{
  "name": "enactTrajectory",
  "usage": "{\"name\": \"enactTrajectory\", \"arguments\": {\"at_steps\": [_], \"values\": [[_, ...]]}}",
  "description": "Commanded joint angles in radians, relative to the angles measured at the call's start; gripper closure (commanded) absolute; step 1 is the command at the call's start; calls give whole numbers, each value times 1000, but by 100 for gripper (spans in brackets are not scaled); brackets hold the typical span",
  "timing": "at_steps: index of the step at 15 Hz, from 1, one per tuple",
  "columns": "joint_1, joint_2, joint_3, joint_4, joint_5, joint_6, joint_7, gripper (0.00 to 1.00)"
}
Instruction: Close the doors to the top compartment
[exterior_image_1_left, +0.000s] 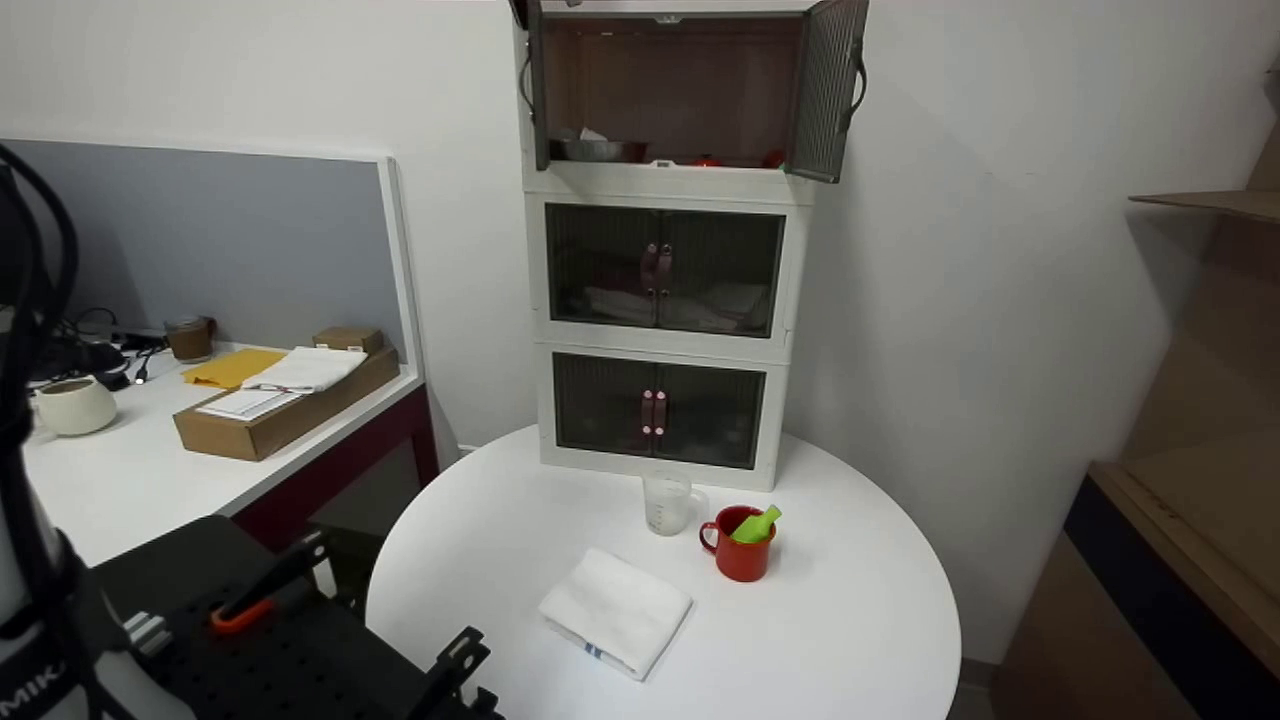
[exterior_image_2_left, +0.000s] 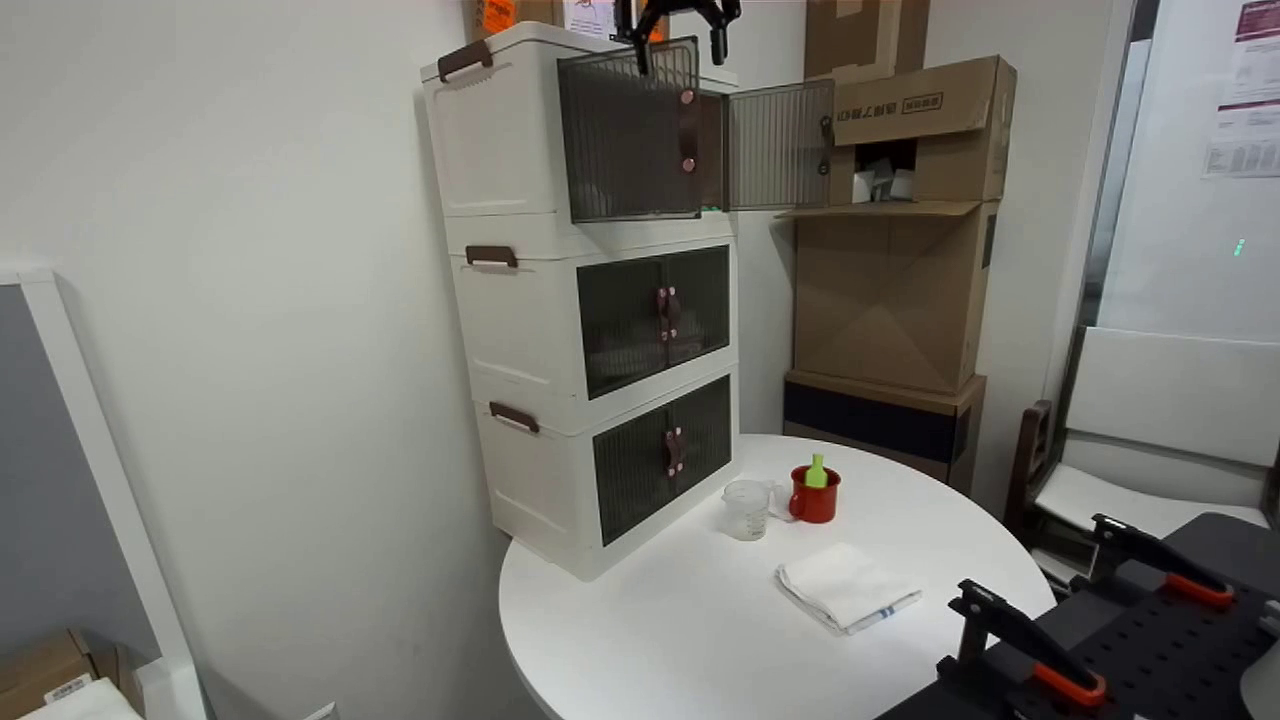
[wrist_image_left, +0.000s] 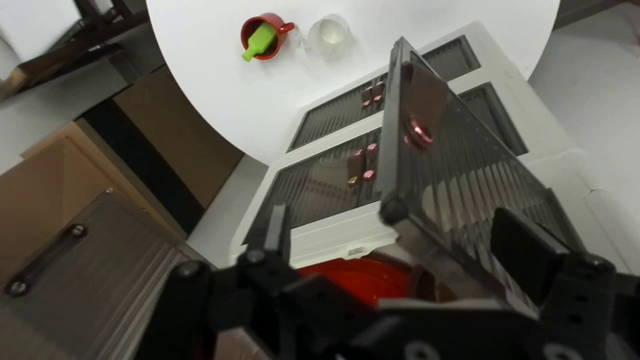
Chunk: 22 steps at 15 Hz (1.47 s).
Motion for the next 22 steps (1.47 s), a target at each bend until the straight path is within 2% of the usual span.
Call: {"name": "enactTrajectory", "arguments": {"at_steps": [1, 4, 6, 12, 15, 18, 22], "values": [[9, -23, -20, -5, -91, 34, 164, 0], [-4, -41, -23, -34, -133, 109, 274, 0], [-14, -55, -27, -61, -114, 180, 281, 0], [-41, -53, -39, -134, 69, 326, -98, 0], [-54, -18, -51, -147, 56, 360, -281, 0], [-64, 25, -67, -142, 26, 421, -334, 0], [-61, 84, -87, -108, 20, 477, -302, 0]]}}
